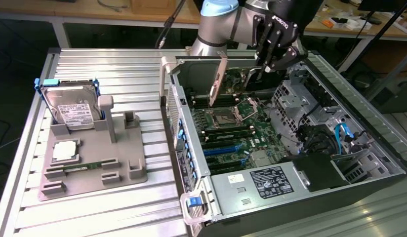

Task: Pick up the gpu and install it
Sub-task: 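Insert the gpu into the slot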

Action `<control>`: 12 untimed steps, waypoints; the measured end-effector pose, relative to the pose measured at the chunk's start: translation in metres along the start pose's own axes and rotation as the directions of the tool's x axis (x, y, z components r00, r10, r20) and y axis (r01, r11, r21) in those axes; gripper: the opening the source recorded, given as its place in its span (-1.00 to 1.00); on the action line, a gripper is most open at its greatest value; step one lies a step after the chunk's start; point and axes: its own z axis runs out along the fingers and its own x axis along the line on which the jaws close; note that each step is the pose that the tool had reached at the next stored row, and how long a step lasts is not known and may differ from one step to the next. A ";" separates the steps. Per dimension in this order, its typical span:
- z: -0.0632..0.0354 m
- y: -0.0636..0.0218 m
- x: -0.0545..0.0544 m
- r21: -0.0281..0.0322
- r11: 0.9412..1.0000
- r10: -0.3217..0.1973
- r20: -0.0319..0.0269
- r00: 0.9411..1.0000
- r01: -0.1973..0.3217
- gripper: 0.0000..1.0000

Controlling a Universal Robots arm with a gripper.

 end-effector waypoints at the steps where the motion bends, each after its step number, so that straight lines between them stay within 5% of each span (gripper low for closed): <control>1: 0.0001 0.0002 0.000 0.001 1.000 0.000 0.000 1.000 0.000 -0.47; 4: 0.0003 0.0004 -0.001 0.013 1.000 0.000 -0.001 1.000 0.000 -0.47; 7: 0.0004 0.0004 0.000 0.013 1.000 0.000 -0.002 1.000 0.000 -0.47; 12: 0.0005 -0.0051 0.001 -0.007 1.000 0.003 0.001 1.000 -0.003 -0.47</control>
